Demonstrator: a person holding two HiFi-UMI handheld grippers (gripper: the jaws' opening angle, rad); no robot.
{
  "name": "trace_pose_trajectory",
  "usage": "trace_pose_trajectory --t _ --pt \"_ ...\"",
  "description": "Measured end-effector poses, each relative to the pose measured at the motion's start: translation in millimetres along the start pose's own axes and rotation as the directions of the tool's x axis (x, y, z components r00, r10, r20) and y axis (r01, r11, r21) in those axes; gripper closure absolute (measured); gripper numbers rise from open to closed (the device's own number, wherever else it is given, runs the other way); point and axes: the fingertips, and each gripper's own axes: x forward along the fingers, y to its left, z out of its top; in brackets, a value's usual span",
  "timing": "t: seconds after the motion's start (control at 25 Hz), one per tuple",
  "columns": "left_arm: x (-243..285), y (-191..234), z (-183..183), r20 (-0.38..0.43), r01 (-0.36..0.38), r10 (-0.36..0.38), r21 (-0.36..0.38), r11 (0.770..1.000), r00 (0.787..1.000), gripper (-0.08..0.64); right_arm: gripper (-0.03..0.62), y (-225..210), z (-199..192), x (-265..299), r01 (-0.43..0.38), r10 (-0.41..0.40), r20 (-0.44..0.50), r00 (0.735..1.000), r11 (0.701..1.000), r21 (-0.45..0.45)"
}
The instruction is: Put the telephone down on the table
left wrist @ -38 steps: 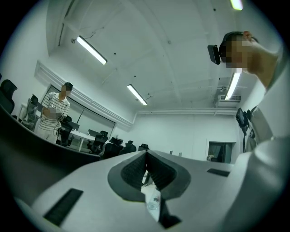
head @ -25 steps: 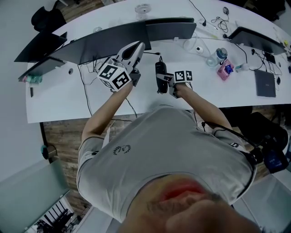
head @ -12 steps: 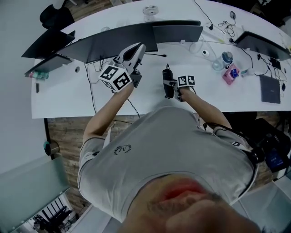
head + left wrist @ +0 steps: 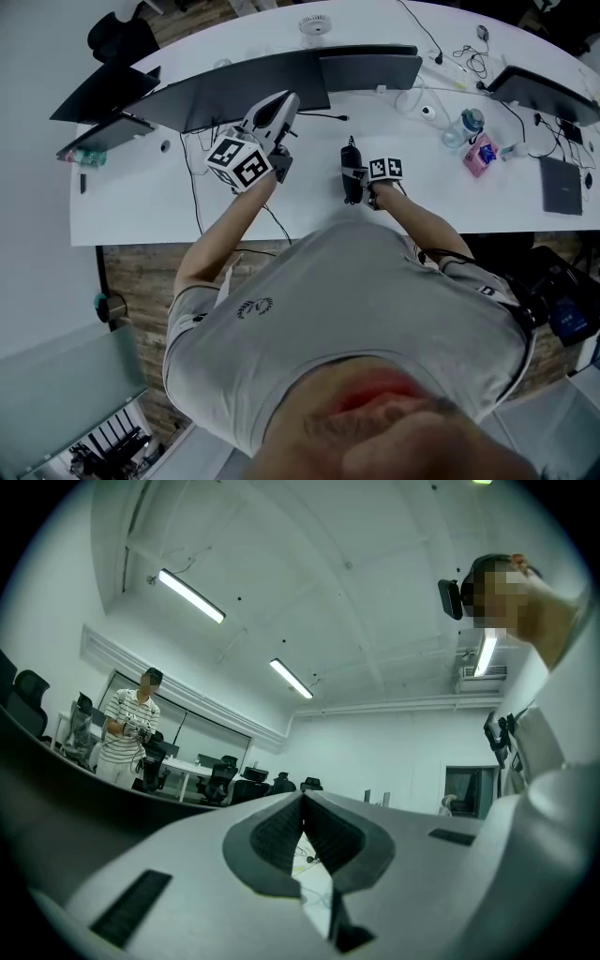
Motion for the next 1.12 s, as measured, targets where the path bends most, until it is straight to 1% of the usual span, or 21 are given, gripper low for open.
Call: trace_pose_trajectory --t 0.24,0.48,0.84,0.92,1.04,1.12 --pt "-6 -1 1 -0.003 -0.010 0.010 -0.002 1.000 1.000 0.551 0.291 -15 -22 4 0.043 -0.042 -0.033 0.999 0.999 0.027" --pt "-10 -1 -1 -0.016 -0.019 0.019 -0.002 1.000 1.000 0.551 0.291 -22 -34 13 0.059 -0.057 -0.037 0.998 0.997 0.044" --pt "-5 -7 4 -0.024 -0.004 0.005 0.005 1.000 1.000 0.551 0.291 -34 -47 17 0.102 -0.099 -0.067 0.993 0.994 0.040" --pt "-5 -7 4 -0.023 -0.005 0.005 0.004 1.000 1.000 0.551 0.291 -39 -49 17 0.105 -0.101 -0.062 0.993 0.993 0.048" --pt "-3 -7 1 -0.027 -0.003 0.003 0.000 1.000 1.000 0.551 0.291 -44 -48 15 0.106 -0.103 -0.039 0.994 0.991 0.085" --pt "-2 -7 0 -0.029 -0.001 0.001 -0.002 1.000 1.000 0.551 0.291 -46 -47 14 0.105 -0.102 -0.039 0.994 0.991 0.086"
